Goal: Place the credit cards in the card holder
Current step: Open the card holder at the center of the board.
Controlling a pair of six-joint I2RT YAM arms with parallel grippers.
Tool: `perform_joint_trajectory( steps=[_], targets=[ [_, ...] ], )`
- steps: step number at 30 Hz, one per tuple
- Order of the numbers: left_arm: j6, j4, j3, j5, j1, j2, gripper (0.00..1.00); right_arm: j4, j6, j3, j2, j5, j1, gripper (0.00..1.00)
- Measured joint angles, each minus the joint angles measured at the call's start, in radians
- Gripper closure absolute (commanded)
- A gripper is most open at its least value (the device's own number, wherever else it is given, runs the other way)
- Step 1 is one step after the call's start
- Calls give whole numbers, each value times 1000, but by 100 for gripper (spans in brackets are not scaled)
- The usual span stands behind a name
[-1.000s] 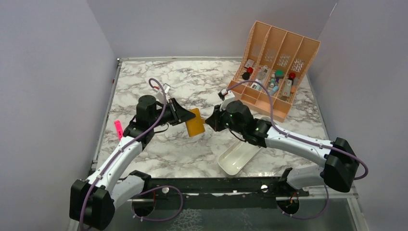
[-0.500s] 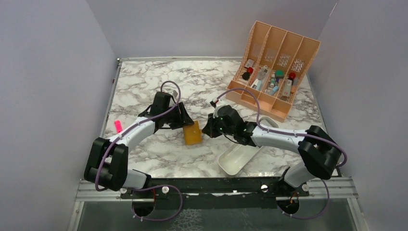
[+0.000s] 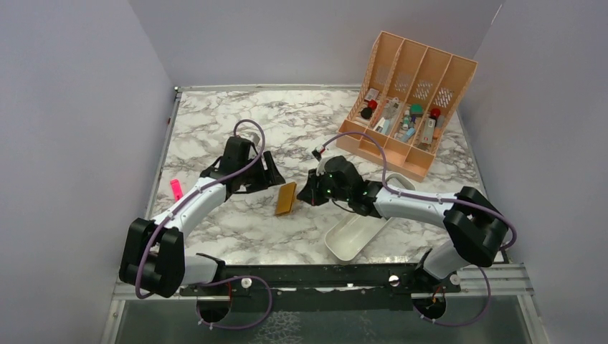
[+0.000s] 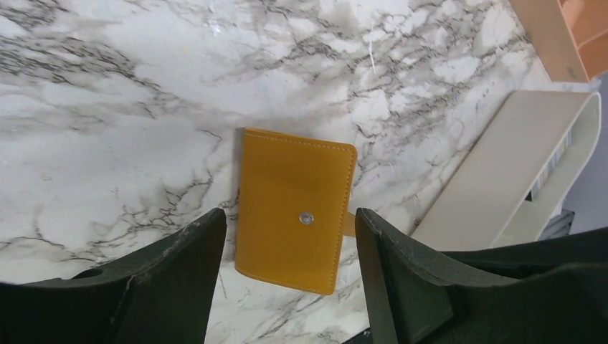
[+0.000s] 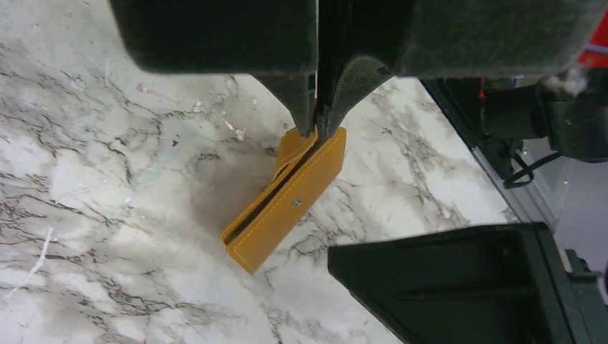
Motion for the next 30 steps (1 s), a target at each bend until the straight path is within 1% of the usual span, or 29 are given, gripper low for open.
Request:
perform_joint_trajectory(
  steps=[5, 11, 18, 23, 30],
  targets=[
    [-13, 16, -37, 72, 0, -31, 30, 23, 17, 11, -6, -31, 0, 99],
    [-8, 14, -37, 78, 0, -34, 30, 56, 27, 31, -5, -57, 0, 99],
    [4, 1, -37, 38, 0, -34, 35, 51, 24, 32, -5, -55, -15, 99],
    [11, -8, -37, 3, 0, -34, 40, 19, 8, 30, -5, -43, -63, 99],
    [17, -22, -37, -54, 0, -34, 40, -49, -55, -3, -6, 8, -145, 99]
  ],
)
